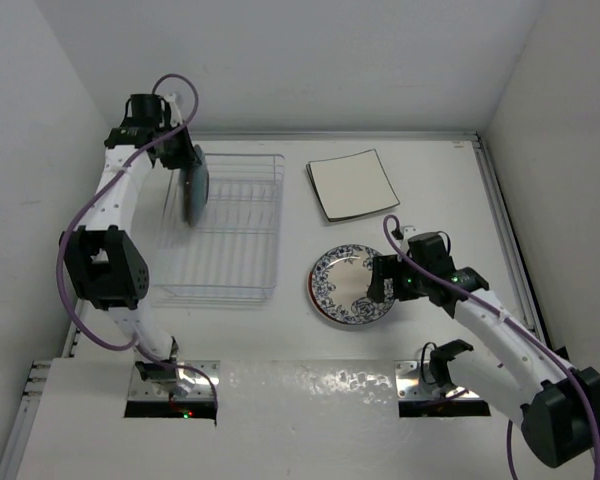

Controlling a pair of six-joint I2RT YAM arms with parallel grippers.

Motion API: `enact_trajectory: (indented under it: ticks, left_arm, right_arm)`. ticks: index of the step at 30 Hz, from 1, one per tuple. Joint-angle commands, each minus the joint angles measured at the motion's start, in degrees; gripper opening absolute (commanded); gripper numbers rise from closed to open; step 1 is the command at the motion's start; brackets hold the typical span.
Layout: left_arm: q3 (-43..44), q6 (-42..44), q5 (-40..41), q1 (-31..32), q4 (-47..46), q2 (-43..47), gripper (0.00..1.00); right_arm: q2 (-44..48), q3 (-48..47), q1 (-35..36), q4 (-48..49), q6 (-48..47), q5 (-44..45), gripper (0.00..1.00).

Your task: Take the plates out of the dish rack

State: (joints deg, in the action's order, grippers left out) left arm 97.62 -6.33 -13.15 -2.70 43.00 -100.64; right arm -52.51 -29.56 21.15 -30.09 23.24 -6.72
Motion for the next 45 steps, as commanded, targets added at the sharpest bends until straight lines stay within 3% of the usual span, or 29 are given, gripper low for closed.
enact_trajectory:
  ticks: [1, 4, 12, 17, 20, 22, 23, 25, 29, 32, 35, 37, 39, 45]
  left_arm:
    - [11.69, 1.05, -4.43, -0.29, 1.02, 1.24, 0.0]
    - [18.2, 0.53, -6.8, -0.29, 2.88, 0.62, 0.0]
    - [20.23, -1.32, -14.18, 3.65, 0.69, 2.64, 0.0]
    - [21.91, 3.86, -1.2, 21.81, -5.64, 6.06, 0.0]
    - [19.81, 6.06, 6.45, 28.68, -10.98, 8.52, 0.0]
    - [13.85, 11.47, 14.49, 33.0, -14.94, 12.21, 0.0]
    - [10.43, 14.04, 18.64, 38.33, -20.62, 13.88, 0.0]
    - [-1.52, 22.44, 30.03, 43.89, -31.94, 20.02, 0.0]
    - [-24.7, 37.94, 42.31, 57.07, -51.85, 30.74, 0.0]
    - [-33.42, 48.49, 48.54, 64.12, -59.43, 33.22, 0.0]
    - [-39.93, 60.0, 52.77, 72.28, -62.32, 32.44, 0.0]
    - [-43.64, 71.42, 59.62, 78.77, -73.07, 30.95, 0.0]
    - [-46.38, 78.54, 63.66, 81.61, -76.65, 28.05, 0.0]
    - [-46.47, 78.4, 64.56, 85.57, -73.32, 22.77, 0.0]
  right_arm:
    - [1.27, -1.2, 0.04, 1.26, 0.66, -1.63, 0.96]
    - [1.36, -2.51, 0.04, -0.14, 0.49, -1.37, 0.96]
    - [2.06, -11.63, 0.04, -4.62, 1.45, 1.44, 0.99]
    - [-1.71, -25.53, 0.03, -8.14, 4.43, 5.13, 0.99]
    - [-3.74, -31.06, -1.89, -7.71, 8.29, 6.55, 0.99]
    - [-4.61, -33.53, -7.59, -6.39, 10.49, 2.45, 0.99]
    - [-4.88, -35.89, -13.01, -5.87, 13.03, -0.46, 0.99]
    - [-7.15, -40.63, -17.26, -5.33, 15.15, -7.04, 0.99]
    - [-13.49, -50.32, -20.09, -8.58, 16.3, -13.66, 0.99]
    - [-13.76, -48.76, -20.0, -3.43, 19.02, -19.28, 0.98]
    - [-14.2, -42.97, -19.39, 2.8, 22.44, -26.37, 0.96]
    - [-15.16, -40.33, -18.52, 3.46, 22.2, -28.78, 0.95]
    - [-15.86, -39.26, -15.88, 3.45, 20.97, -29.4, 0.95]
    - [-15.52, -36.1, -9.9, 2.05, 16.14, -28.01, 0.95]
